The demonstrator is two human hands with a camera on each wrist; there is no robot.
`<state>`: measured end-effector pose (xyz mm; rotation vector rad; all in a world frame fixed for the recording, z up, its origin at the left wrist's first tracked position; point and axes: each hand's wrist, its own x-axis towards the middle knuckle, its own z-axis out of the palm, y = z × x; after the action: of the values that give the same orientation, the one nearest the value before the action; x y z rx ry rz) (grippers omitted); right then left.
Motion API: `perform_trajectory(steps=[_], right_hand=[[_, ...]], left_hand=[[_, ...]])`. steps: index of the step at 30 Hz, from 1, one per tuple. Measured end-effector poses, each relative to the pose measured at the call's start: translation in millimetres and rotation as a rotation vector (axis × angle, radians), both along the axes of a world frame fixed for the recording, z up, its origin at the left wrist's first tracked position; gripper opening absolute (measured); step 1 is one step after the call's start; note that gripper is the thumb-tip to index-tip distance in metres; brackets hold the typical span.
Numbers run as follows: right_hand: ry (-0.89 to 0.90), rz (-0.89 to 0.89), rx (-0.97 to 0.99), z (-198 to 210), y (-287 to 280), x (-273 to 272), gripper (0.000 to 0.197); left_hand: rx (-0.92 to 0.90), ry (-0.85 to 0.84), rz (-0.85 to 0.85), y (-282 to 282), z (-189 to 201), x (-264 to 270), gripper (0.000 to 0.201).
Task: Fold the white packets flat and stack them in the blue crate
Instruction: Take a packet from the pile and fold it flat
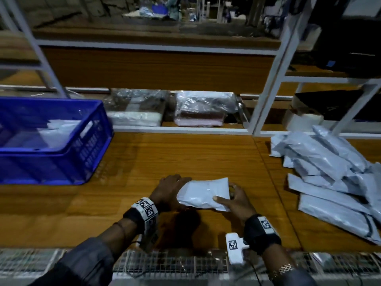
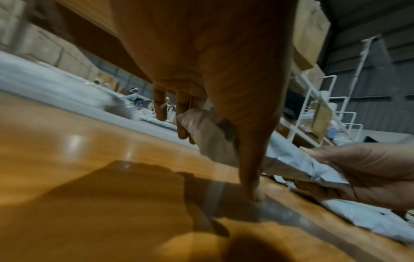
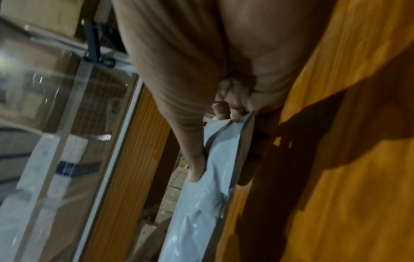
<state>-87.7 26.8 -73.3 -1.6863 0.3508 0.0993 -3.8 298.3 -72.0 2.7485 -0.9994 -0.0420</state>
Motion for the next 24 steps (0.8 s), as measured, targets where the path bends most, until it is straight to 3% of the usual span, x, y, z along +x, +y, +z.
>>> perform_trajectory(steps=[6,8,10,13,17,19,22,24], right_hand=[[0.028,-0.015,-0.255,-33.8,45.4,-10.3,0.053],[0.030,-0.062,-0.442,-33.0,55.2,-13.3,0.053],[0.040,-0.100,-0.714,-24.7,64.8,-17.0,0.067],[-0.060,-0.121,-0.883,-5.2,80.6,-22.1,0.064],[-0.175,0.160,-1.015,8.6,91.7,-16.4,0.056],[-0.156,0.307,-1.092,9.0,91.5,-6.7,0.056],[-0.131,0.392,-1.172,8.2,87.8,4.2,0.053],[-0.084,0.412,-1.187,2.6,83.0,7.3,0.058]], left_hand=[[-0.190,0.098,-0.057,41.4,-30.3,-10.0,0.063],[-0.160,0.091,-0.040,46.1,-31.0,-10.8,0.070],[-0.067,0.105,-0.003,50.5,-27.8,-13.7,0.082],[-0.040,0.090,0.000,51.7,-17.5,-18.2,0.093],[-0.083,0.063,0.021,41.2,-8.9,-18.9,0.071],[-0.070,0.037,-0.001,33.2,-8.9,-20.7,0.072],[-0.068,0.032,-0.036,27.2,-10.4,-26.0,0.072],[-0.052,0.088,0.030,23.2,-22.0,-23.6,0.066]])
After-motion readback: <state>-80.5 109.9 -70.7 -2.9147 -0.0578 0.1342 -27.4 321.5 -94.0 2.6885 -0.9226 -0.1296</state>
